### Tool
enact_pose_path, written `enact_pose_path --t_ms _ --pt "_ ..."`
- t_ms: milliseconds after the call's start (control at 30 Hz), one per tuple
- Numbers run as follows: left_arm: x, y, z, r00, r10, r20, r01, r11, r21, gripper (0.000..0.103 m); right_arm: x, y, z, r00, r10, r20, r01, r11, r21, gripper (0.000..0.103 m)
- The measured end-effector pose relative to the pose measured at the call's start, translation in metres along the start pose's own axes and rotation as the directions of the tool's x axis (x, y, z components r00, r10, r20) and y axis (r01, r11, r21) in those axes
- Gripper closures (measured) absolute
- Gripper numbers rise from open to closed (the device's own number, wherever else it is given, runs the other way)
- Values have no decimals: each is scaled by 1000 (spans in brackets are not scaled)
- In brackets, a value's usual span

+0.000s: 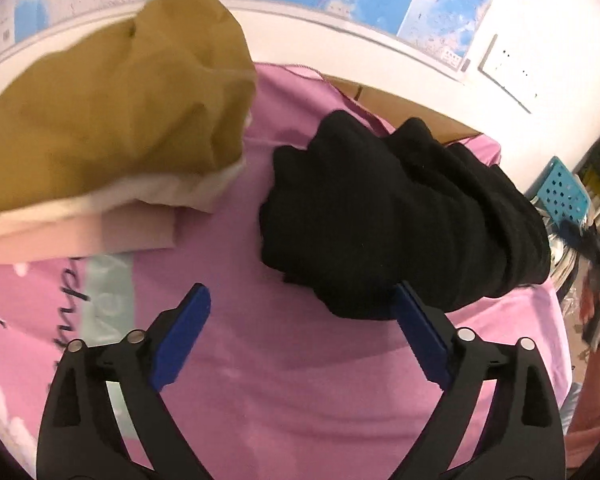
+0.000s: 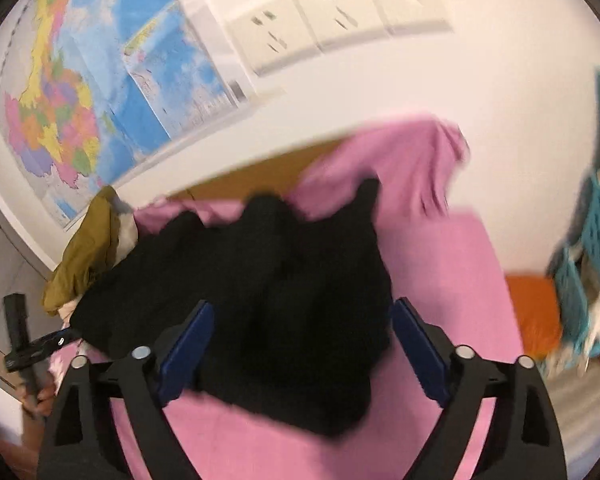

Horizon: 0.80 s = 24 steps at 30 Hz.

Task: Fold large clothes
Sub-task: 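Release the black jacket with both grippers and lay it on the bed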

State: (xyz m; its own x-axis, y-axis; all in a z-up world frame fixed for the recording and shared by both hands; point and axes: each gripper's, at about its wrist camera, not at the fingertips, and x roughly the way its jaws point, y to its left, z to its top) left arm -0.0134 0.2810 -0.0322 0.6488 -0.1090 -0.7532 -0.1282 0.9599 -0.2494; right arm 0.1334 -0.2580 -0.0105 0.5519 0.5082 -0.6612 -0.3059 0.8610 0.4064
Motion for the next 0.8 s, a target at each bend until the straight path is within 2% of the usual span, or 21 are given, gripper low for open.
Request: enact_pose_path --t_ms 100,133,167,200,233,300,333,400,433,500,533,567,600,667,700,733,767,800 --pt "14 -11 3 1000 -4 14 4 1000 5 13 17 -14 -30 997 1 -81 4 998 64 14" --pt "16 -12 7 1000 -9 28 10 1000 -4 17 26 -17 -35 995 37 -95 -27 994 102 31" --pt "19 -12 10 999 -34 28 35 999 -22 37 34 -17 -39 992 81 -92 -70 990 125 44" --pt "20 -8 14 995 -102 16 103 993 -60 66 35 -17 -39 990 113 -86 -102 986 132 59" --pt "19 -5 18 988 -156 10 157 983 -93 76 30 -13 -35 994 92 -62 -86 991 103 81" --pt "16 -6 22 993 -113 19 114 989 -95 89 13 -12 -24 997 72 -9 -71 993 93 96" --pt "14 -6 24 994 -110 22 112 989 -93 90 -1 -16 -14 998 59 34 -63 993 103 100" --pt "14 0 22 994 -114 7 114 986 -118 91 -16 -20 0 996 34 83 -42 995 95 100" --pt "16 4 20 993 -122 -2 120 984 -132 91 -11 -22 4 998 27 62 -33 995 94 100" --pt "24 10 13 997 -74 -26 69 984 -164 87 11 -18 1 1000 -30 0 30 996 79 100" --pt "30 13 9 997 -72 -40 64 981 -182 86 28 -17 -4 997 -59 -52 63 996 66 100" --pt "34 17 7 996 -77 -50 65 976 -210 81 38 -19 -9 996 -45 -75 51 995 89 100" --pt "34 20 5 996 -76 -50 62 970 -233 69 41 -27 -14 997 -14 -79 25 990 142 98" --pt "26 23 1 998 -59 -35 48 965 -256 56 36 -36 -20 997 55 -52 -41 970 238 91" --pt "19 23 -2 997 -67 -25 58 966 -250 54 30 -38 -24 997 62 -42 -49 967 252 82" --pt "14 22 -6 997 -72 -17 66 968 -240 50 20 -37 -28 998 52 -28 -43 965 258 63" --pt "10 21 -9 997 -78 -18 72 971 -228 40 9 -37 -33 999 41 -9 -37 962 270 52" --pt "6 18 -14 995 -94 -22 87 974 -207 35 2 -38 -37 998 56 8 -56 957 285 34"
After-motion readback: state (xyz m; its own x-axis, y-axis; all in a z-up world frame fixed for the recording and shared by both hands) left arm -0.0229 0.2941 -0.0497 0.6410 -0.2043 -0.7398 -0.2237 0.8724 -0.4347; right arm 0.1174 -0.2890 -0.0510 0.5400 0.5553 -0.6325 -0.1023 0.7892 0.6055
